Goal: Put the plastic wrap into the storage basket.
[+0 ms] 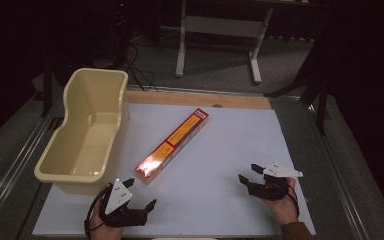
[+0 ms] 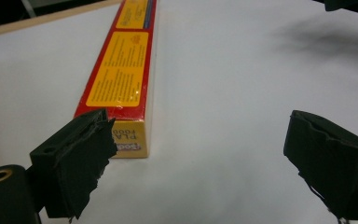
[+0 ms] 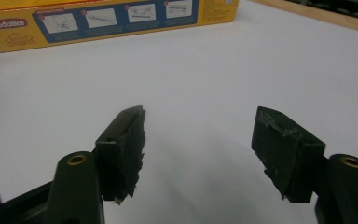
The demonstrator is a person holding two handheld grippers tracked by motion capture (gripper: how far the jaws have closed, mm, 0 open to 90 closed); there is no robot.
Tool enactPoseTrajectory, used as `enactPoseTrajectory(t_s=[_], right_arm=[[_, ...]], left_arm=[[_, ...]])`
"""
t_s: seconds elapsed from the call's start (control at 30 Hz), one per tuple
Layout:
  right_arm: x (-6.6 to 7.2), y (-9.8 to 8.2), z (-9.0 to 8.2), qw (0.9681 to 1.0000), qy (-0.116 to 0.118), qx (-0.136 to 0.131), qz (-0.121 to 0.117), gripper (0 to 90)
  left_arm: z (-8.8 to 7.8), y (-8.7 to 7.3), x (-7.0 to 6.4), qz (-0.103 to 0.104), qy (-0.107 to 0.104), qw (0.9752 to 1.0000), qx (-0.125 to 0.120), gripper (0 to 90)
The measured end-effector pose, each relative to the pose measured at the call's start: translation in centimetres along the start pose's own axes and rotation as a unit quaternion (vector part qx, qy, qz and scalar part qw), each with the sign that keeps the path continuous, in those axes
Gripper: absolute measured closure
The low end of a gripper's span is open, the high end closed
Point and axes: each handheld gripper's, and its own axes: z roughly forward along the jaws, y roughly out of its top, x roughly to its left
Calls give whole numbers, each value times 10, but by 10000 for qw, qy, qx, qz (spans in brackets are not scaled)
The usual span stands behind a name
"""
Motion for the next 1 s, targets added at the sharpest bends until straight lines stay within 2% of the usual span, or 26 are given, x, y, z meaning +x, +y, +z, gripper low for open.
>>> enactPoseTrajectory(t_s=[0.13,0.63,1.0], right_arm=[[1,1,2,10000,24,33,-6,312],[11,5,8,9998,173,102,-32,282],[24,22,12,9990,438,-15,-78,291]], left_arm=[[-1,0,0,34,107,9999,-40,66],[-1,0,-2,38,36,10000,-73,52],[-2,-1,-2,-21,65,9999,-126,56]])
